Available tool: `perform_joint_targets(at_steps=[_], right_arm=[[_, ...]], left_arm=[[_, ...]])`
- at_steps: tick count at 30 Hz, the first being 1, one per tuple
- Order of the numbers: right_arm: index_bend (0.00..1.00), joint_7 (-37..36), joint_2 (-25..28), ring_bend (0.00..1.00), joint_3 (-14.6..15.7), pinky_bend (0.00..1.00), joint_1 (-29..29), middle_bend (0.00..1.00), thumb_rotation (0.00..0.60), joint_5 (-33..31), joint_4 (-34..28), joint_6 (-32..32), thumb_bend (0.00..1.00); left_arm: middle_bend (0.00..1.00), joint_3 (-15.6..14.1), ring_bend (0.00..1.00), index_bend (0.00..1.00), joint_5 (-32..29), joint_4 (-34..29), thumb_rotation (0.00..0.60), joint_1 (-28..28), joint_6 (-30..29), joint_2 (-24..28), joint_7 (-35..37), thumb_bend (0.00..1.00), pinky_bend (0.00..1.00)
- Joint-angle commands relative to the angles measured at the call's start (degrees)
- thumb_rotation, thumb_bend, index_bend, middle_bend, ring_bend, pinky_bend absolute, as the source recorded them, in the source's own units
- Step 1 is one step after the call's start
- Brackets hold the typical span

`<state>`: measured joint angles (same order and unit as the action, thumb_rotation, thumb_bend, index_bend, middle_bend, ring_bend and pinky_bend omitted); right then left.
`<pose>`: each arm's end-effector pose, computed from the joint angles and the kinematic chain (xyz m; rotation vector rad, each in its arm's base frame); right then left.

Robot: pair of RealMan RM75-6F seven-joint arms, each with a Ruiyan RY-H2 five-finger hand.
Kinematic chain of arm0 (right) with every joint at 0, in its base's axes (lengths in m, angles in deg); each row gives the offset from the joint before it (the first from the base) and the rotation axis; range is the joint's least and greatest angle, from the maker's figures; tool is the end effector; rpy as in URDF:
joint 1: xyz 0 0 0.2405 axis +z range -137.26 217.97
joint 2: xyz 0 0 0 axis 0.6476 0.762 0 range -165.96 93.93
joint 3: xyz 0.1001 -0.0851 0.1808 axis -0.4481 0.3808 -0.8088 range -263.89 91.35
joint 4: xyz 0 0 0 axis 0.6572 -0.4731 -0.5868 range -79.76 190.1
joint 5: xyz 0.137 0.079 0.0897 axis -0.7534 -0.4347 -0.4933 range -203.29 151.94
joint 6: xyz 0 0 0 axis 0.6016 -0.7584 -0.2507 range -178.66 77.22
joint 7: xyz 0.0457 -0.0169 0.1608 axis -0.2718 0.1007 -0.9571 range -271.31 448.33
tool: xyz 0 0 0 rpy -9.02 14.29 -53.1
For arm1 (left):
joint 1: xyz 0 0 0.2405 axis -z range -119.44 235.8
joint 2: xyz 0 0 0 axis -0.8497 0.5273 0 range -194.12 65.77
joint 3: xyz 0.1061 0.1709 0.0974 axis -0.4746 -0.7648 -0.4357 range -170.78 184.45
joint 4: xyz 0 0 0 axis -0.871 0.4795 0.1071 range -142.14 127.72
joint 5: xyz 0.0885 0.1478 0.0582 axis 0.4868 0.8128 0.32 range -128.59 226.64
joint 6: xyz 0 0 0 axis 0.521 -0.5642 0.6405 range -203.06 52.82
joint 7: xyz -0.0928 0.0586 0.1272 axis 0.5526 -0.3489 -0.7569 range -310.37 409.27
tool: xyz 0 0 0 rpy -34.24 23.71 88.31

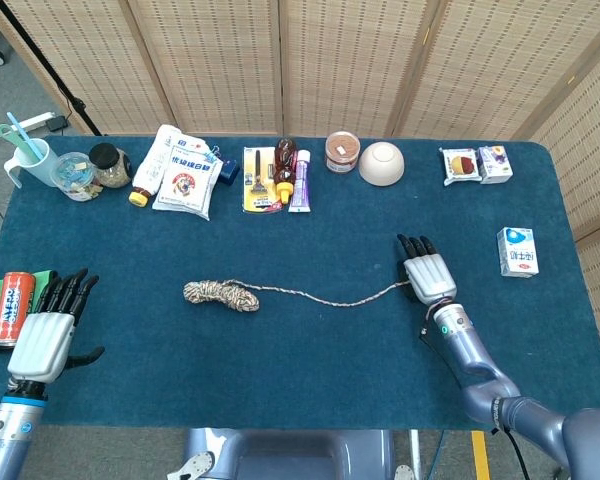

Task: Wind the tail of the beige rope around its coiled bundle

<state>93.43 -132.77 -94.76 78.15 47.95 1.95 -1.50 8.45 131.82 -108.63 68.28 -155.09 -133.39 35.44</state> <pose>-0.2240 -0.3661 -0.0001 1.7771 -0.9025 0.7074 -0.2283 0.2133 0.1193 -1.5020 -0.9541 -0.8855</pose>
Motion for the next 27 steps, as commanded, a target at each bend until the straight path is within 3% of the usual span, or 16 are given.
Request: perform_joint_targets(at_steps=[1, 8, 20, 27], right_arm=[[0.54, -0.1, -0.2, 0.00, 0.0, 0.00, 0.0, 0.00, 0.600, 0.0, 0.2, -0.1, 0.45], [0.57, -0.5, -0.3, 0.00, 0.0, 0.00, -0.1, 0.00, 0.600, 0.2, 0.3, 0.3, 0.48], [0.59, -2.1, 5.4, 0.00, 0.5, 0.00, -2.9, 0.00, 0.600, 3.5, -8.1, 7.9, 0.50], [0.60, -1.4, 9.6, 0.00, 1.4, 0.00, -5.2, 0.00, 0.600, 4.9, -14.2, 11.3, 0.50]], left_arm=[[0.00, 0.0, 0.00, 0.00, 0.0, 0.0, 0.600, 0.0, 0.0, 0.0, -0.1, 0.08, 0.00], [0.00, 0.0, 0.00, 0.00, -0.1, 0.0, 0.600, 0.0, 0.1, 0.0, -0.1, 0.08, 0.00], [0.00, 0.2, 0.00, 0.00, 0.8, 0.6, 0.600, 1.1, 1.4, -0.1, -0.4, 0.08, 0.00], [0.00, 1.7, 0.00, 0.00, 5.4, 6.9, 0.600, 9.1, 10.3, 0.6, 2.8, 0.08, 0.00]])
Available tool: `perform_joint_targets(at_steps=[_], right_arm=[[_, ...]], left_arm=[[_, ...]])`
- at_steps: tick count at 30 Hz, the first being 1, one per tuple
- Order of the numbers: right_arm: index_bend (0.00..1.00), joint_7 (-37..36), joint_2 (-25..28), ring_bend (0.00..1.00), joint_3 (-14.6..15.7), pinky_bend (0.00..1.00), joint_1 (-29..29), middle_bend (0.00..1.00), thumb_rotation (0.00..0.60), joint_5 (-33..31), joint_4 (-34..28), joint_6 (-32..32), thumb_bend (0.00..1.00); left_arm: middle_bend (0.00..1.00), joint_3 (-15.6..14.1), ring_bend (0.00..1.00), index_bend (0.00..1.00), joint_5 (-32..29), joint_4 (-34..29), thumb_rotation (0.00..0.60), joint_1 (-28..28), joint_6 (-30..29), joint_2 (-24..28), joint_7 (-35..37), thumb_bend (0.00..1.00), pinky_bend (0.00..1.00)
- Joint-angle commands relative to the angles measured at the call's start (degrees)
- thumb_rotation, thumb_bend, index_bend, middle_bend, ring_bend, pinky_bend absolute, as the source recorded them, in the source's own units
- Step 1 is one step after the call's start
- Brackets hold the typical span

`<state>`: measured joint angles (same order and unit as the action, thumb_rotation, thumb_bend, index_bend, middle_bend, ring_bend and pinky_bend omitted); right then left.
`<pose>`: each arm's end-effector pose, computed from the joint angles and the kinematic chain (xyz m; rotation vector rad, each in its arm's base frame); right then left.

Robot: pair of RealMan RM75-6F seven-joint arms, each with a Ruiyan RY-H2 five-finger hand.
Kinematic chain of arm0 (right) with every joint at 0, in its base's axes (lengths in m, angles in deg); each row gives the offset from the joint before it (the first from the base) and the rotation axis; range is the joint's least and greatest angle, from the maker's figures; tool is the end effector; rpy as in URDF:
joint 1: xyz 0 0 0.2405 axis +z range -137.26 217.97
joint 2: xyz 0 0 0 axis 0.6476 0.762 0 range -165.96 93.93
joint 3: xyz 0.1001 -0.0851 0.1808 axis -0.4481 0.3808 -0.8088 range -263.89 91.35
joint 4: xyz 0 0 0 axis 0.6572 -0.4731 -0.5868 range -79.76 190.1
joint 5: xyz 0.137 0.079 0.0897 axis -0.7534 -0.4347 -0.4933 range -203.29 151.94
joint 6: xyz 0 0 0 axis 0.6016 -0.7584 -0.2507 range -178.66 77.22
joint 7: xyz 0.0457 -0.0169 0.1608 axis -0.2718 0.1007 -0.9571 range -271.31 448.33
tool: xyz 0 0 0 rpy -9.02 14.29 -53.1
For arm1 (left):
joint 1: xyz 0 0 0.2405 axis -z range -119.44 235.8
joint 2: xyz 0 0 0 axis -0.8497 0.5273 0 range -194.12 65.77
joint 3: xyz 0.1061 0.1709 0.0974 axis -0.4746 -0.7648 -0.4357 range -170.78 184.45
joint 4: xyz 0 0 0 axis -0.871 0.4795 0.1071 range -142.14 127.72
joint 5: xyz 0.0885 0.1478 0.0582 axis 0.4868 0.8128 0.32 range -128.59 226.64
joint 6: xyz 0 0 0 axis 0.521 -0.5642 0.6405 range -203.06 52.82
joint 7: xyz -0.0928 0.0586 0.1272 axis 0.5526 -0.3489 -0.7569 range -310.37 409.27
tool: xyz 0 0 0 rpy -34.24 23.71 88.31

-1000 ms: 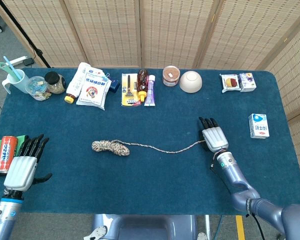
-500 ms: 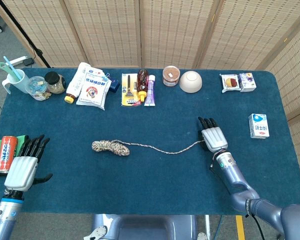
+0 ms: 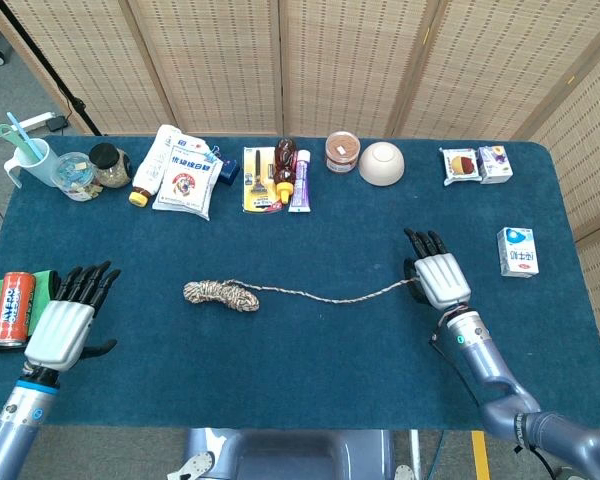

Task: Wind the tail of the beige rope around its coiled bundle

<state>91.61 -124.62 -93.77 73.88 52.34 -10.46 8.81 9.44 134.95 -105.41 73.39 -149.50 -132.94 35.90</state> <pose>-0.2111 -0.3444 0.0389 1.7366 -0.8534 0.8780 -0.2137 0.2358 0.1099 -1.6612 -0.8586 -0.8919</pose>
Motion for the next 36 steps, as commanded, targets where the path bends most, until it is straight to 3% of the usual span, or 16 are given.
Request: perform_joint_targets(at_steps=[1, 5, 14, 22, 32, 36], right_arm=[[0.60, 0.6, 1.8, 0.00, 0.4, 0.00, -1.1, 0.00, 0.600, 0.4, -2.4, 1.2, 0.50], [0.60, 1.0, 3.2, 0.00, 0.2, 0.00, -1.8, 0.00, 0.600, -0.2, -4.4, 1.7, 0.51], [0.61, 1.0, 5.1, 0.00, 0.1, 0.00, -3.0, 0.00, 0.600, -0.7, -6.7, 2.8, 0.52], [0.61, 0.0, 6.0, 0.00, -0.1, 0.00, -3.6, 0.00, 0.600, -1.0, -6.6, 3.0, 0.53], [0.61, -0.9, 5.9, 0.00, -0.2, 0.00, -3.8, 0.00, 0.600, -1.1, -5.5, 2.6, 0.54], [0.61, -1.3, 5.8, 0.00, -0.3, 0.00, -3.8, 0.00, 0.600, -1.1, -5.0, 2.5, 0.55]], left_arm=[[0.00, 0.7, 0.00, 0.00, 2.3, 4.8, 0.600, 5.2, 6.6, -0.2, 3.3, 0.08, 0.00], [0.00, 1.3, 0.00, 0.00, 1.1, 8.9, 0.600, 10.1, 14.0, -2.7, 5.5, 0.08, 0.00], [0.00, 4.2, 0.00, 0.00, -0.1, 16.3, 0.600, 16.9, 18.8, -12.0, 7.9, 0.08, 0.02], [0.00, 5.4, 0.00, 0.00, -5.5, 20.8, 0.600, 21.6, 24.7, -18.3, 1.9, 0.10, 0.11], [0.00, 6.1, 0.00, 0.00, -10.9, 23.4, 0.600, 24.1, 26.5, -22.8, -2.2, 0.38, 0.22], [0.00, 5.8, 0.00, 0.00, -12.2, 24.0, 0.600, 24.8, 27.0, -23.7, -3.3, 0.41, 0.23]])
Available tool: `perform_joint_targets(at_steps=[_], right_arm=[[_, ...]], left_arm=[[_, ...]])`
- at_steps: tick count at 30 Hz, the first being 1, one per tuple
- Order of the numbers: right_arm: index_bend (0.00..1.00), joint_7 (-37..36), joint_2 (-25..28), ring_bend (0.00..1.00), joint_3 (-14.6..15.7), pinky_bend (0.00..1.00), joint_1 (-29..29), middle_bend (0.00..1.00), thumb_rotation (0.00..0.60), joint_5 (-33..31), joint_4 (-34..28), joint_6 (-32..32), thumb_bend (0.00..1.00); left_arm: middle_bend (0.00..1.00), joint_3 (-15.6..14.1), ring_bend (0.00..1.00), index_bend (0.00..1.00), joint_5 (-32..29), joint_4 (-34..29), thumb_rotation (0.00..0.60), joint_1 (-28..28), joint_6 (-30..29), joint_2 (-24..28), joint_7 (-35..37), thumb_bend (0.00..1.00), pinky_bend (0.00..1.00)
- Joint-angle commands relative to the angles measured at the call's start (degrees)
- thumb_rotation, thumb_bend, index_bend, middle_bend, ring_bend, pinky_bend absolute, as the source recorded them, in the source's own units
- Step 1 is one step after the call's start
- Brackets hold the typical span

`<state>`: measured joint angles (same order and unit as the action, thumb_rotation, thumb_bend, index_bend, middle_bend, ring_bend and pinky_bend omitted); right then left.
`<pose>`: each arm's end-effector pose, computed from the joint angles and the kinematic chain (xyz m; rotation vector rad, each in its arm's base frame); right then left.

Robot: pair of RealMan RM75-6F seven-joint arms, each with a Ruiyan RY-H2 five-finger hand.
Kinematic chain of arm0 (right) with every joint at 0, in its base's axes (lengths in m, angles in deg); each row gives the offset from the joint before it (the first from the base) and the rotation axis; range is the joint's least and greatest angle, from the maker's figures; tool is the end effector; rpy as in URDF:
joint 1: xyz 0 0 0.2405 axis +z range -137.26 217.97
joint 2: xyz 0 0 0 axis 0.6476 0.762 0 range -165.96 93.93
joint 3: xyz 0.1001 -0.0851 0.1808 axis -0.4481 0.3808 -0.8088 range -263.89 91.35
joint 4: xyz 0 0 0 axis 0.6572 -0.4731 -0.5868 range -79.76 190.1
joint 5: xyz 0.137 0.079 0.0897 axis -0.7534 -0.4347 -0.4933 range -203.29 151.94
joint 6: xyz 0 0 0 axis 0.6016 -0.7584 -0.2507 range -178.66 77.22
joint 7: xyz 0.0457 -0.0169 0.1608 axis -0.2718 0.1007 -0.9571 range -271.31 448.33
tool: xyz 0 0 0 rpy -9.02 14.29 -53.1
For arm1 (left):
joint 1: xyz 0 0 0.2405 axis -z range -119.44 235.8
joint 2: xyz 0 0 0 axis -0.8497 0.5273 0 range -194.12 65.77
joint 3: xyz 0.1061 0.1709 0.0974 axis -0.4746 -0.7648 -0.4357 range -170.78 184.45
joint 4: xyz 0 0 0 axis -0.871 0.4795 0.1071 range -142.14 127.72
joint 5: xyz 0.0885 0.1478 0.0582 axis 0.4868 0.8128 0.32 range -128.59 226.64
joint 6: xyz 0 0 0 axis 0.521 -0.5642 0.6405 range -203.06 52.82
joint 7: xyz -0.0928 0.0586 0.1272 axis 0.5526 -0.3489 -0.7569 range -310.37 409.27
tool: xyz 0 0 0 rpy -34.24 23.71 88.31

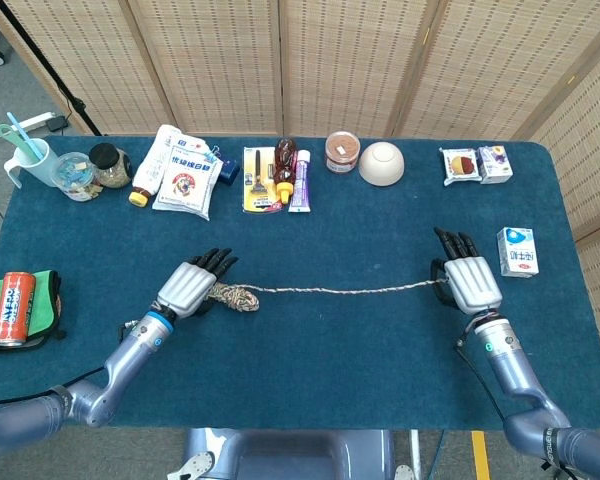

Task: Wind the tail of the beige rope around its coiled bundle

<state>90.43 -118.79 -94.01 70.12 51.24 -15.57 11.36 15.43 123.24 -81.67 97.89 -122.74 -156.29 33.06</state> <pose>-0.2303 -0.3332 0.0718 1.6505 -0.8867 0.8797 -0.1487 0.3304 -0.0260 -2.0200 -0.8607 -0.7945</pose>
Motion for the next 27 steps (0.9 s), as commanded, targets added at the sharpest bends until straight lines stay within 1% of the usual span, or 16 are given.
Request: perform_joint_targets(at_steps=[1, 4, 6, 10, 14, 21, 23, 27], right_arm=[[0.61, -0.2, -0.1, 0.00, -0.1, 0.00, 0.0, 0.00, 0.600, 0.0, 0.2, -0.1, 0.55], [0.61, -0.4, -0.1, 0.00, -0.1, 0.00, 0.0, 0.00, 0.600, -0.1, 0.5, -0.2, 0.55], [0.61, -0.5, -0.1, 0.00, -0.2, 0.00, 0.0, 0.00, 0.600, -0.1, 0.6, -0.3, 0.55], [0.61, -1.2, -0.4, 0.00, -0.2, 0.00, 0.1, 0.00, 0.600, -0.3, 1.4, -0.8, 0.55], [0.61, -1.7, -0.6, 0.00, -0.1, 0.00, 0.1, 0.00, 0.600, -0.1, 2.0, -0.9, 0.55], [0.61, -2.3, -0.7, 0.00, -0.2, 0.00, 0.2, 0.00, 0.600, 0.0, 2.6, -1.0, 0.56], [0.61, -2.5, -0.8, 0.00, -0.2, 0.00, 0.2, 0.00, 0.600, 0.1, 2.8, -1.0, 0.56], [0.61, -2.7, -0.8, 0.00, -0.1, 0.00, 0.1, 0.00, 0.600, 0.2, 3.1, -1.1, 0.57]], left_arm=[[0.00, -0.3, 0.00, 0.00, -0.7, 0.2, 0.600, 0.4, 0.3, -0.5, -0.6, 0.41, 0.23], [0.00, -0.5, 0.01, 0.00, -1.6, 0.1, 0.600, 0.6, 0.8, -0.8, -0.8, 0.40, 0.24], [0.00, -0.7, 0.04, 0.02, -2.0, 0.2, 0.600, 0.7, 0.9, -0.9, -0.8, 0.40, 0.26], [0.06, -1.0, 0.12, 0.10, -2.5, 1.3, 0.600, 1.0, 0.6, -2.0, -1.1, 0.40, 0.34], [0.12, -1.2, 0.17, 0.18, -2.8, 2.1, 0.600, 1.3, 0.4, -2.8, -1.3, 0.41, 0.37], [0.25, -1.4, 0.26, 0.33, -3.1, 2.1, 0.600, 1.4, -0.2, -3.2, -1.3, 0.49, 0.47], [0.31, -1.5, 0.30, 0.39, -2.7, 2.2, 0.600, 1.2, -1.4, -3.5, -1.2, 0.52, 0.51], [0.38, -1.7, 0.35, 0.48, -2.2, 2.6, 0.600, 0.9, -2.6, -3.7, -0.7, 0.56, 0.55]])
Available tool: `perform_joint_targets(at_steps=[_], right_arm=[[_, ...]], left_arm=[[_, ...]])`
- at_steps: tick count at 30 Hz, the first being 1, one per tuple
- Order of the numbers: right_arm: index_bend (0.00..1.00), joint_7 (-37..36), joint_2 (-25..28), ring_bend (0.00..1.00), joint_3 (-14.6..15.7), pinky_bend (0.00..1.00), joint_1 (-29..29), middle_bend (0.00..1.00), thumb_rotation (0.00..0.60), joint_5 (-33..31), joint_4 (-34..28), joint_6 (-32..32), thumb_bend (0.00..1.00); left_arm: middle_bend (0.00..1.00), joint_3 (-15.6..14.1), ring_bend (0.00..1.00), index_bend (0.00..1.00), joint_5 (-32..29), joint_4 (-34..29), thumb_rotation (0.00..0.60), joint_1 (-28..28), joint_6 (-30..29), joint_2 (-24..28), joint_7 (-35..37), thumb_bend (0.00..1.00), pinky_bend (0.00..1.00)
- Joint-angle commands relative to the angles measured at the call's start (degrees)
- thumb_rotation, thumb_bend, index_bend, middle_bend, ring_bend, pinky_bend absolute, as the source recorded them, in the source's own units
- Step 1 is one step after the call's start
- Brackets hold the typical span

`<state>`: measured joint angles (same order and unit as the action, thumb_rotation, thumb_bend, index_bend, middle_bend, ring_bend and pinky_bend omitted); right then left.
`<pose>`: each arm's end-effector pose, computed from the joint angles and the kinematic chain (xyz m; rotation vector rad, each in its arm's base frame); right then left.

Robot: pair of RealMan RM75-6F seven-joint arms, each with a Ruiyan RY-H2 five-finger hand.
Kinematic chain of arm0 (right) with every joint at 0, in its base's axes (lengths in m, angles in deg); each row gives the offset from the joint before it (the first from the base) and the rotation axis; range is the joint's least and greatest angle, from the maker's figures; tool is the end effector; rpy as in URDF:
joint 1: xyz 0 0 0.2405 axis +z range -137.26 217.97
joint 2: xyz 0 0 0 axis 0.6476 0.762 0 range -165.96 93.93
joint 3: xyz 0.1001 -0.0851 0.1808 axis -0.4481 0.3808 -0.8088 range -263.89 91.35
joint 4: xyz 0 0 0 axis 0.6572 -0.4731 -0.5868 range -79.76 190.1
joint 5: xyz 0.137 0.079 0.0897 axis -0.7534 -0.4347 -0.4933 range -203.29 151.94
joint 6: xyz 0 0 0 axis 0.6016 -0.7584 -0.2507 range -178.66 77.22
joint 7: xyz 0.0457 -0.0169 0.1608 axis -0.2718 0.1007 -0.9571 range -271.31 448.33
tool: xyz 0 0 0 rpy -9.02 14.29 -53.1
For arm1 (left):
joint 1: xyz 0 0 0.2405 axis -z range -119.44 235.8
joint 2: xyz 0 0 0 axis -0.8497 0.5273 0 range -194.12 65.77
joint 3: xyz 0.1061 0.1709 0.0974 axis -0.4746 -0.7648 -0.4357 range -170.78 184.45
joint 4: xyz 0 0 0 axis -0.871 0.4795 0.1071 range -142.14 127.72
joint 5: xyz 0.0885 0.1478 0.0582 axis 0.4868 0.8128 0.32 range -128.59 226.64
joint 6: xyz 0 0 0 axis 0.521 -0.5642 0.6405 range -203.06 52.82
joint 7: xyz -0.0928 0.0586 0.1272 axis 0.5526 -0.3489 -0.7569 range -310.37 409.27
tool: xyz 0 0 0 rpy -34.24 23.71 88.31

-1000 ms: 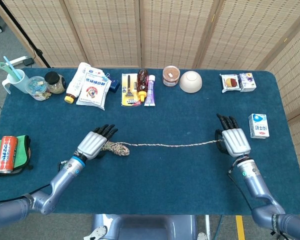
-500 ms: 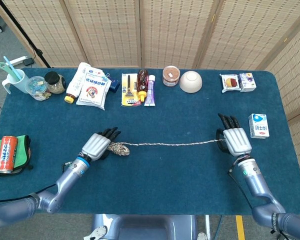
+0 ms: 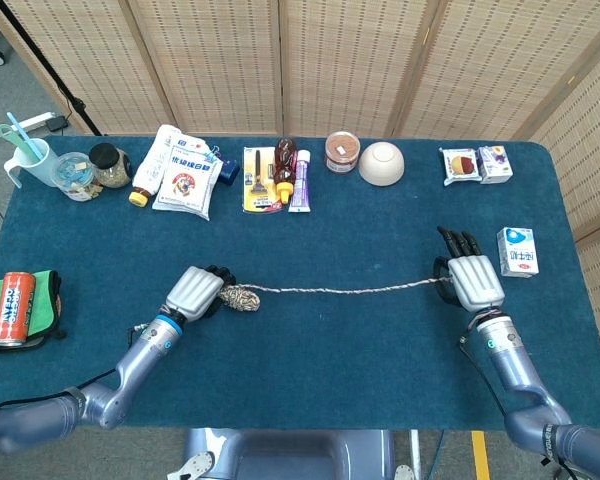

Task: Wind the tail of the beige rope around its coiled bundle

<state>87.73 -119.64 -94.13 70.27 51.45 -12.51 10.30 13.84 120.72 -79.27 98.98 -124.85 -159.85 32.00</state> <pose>-0.2384 -0.3373 0.0717 1.6381 -0.9082 0.8745 -0.1462 0.3283 -0.0401 -2.0055 -0.8711 -0.7960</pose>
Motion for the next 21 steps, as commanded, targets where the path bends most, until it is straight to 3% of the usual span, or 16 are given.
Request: perform_joint_targets(at_steps=[1, 11, 21], right_arm=[[0.61, -0.1, 0.0, 0.00, 0.0, 0.00, 0.0, 0.00, 0.600, 0.1, 0.0, 0.0, 0.57], [0.62, 0.5, 1.6, 0.00, 0.5, 0.00, -0.7, 0.00, 0.600, 1.5, -2.6, 1.7, 0.58], [0.63, 3.1, 3.2, 0.00, 1.3, 0.00, -1.2, 0.00, 0.600, 2.0, -7.4, 2.1, 0.58]], left_arm=[[0.39, -0.1, 0.36, 0.49, 0.4, 0.3, 0.600, -0.2, -0.7, -0.1, 0.7, 0.57, 0.55], [0.40, 1.6, 0.36, 0.50, 2.9, -1.2, 0.600, -0.1, -2.5, 1.5, 10.0, 0.57, 0.56], [0.40, 5.9, 0.36, 0.50, 0.9, -9.9, 0.600, 1.5, -1.0, 8.1, 17.0, 0.56, 0.56]])
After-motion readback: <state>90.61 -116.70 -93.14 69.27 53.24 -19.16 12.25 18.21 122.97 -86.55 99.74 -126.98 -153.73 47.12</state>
